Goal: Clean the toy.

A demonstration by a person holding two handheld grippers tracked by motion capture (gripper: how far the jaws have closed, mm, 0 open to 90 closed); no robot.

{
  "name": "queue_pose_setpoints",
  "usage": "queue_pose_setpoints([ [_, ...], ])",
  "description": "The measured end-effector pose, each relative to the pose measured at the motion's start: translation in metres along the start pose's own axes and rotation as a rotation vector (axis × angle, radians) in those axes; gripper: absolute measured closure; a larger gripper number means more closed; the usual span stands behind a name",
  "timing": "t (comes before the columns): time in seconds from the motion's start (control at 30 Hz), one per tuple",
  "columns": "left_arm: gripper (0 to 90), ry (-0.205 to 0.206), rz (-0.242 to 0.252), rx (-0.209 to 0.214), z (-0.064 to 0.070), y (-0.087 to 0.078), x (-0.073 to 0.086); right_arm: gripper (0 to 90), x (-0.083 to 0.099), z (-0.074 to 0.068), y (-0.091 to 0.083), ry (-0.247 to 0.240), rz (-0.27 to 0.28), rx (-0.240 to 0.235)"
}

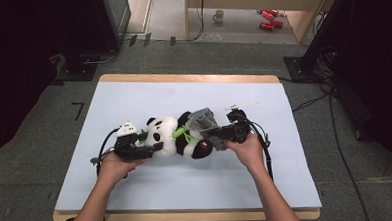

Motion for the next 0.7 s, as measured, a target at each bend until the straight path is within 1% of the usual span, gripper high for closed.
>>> queue_pose_setpoints([
  [0.03, 28.9, 0.0, 0.001, -0.002, 0.0, 0.0, 0.0, 77.6, 0.002, 0.003, -0.001, 0.0, 0.006, 0.001],
  [0.1, 29.2, -0.006, 0.005, -0.007, 0.0, 0.0, 0.0, 77.6, 0.006, 0.008, -0.002, 0.004, 0.007, 0.02],
  [0.2, 29.6, -0.009, 0.007, -0.009, 0.0, 0.0, 0.0, 77.7, 0.012, 0.015, -0.004, 0.022, -0.019, 0.051],
  [0.23, 29.6, -0.012, 0.01, -0.007, 0.0, 0.0, 0.0, 77.6, 0.013, 0.016, -0.004, 0.017, -0.024, 0.059],
  [0.33, 29.6, -0.022, 0.014, -0.011, 0.0, -0.001, 0.001, 77.6, 0.017, 0.02, -0.006, -0.007, -0.073, 0.126],
  [0.4, 29.8, -0.021, 0.016, -0.018, 0.001, -0.001, 0.002, 77.6, 0.021, 0.027, -0.008, 0.005, -0.11, 0.161],
  [0.43, 29.8, -0.021, 0.016, -0.018, 0.001, -0.001, 0.002, 77.6, 0.021, 0.027, -0.008, 0.005, -0.11, 0.161],
  [0.47, 29.9, -0.019, 0.017, -0.024, 0.001, -0.002, 0.003, 77.5, 0.023, 0.032, -0.014, 0.054, -0.112, 0.139],
  [0.5, 29.9, -0.025, 0.018, -0.025, 0.001, -0.002, 0.003, 77.6, 0.022, 0.031, -0.018, 0.079, -0.09, 0.102],
  [0.53, 30.0, -0.029, 0.019, -0.026, 0.001, -0.002, 0.003, 77.6, 0.02, 0.03, -0.024, 0.087, -0.053, 0.06],
  [0.57, 30.0, -0.036, 0.019, -0.025, 0.001, -0.002, 0.003, 77.6, 0.017, 0.026, -0.03, 0.082, -0.028, 0.045],
  [0.7, 30.7, -0.032, 0.004, -0.03, 0.001, -0.002, 0.0, 77.5, 0.003, 0.011, -0.045, 0.028, 0.004, 0.043],
])
Point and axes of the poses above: each handheld gripper's, and its own axes: y roughly forward along the jaws, x roughly out of its underside, z roughly to its right, the point moved 3 cm from there along y, roughly forward along the jaws, and after that the axes turned 2 degrees about -z, right-handed, at the moved point
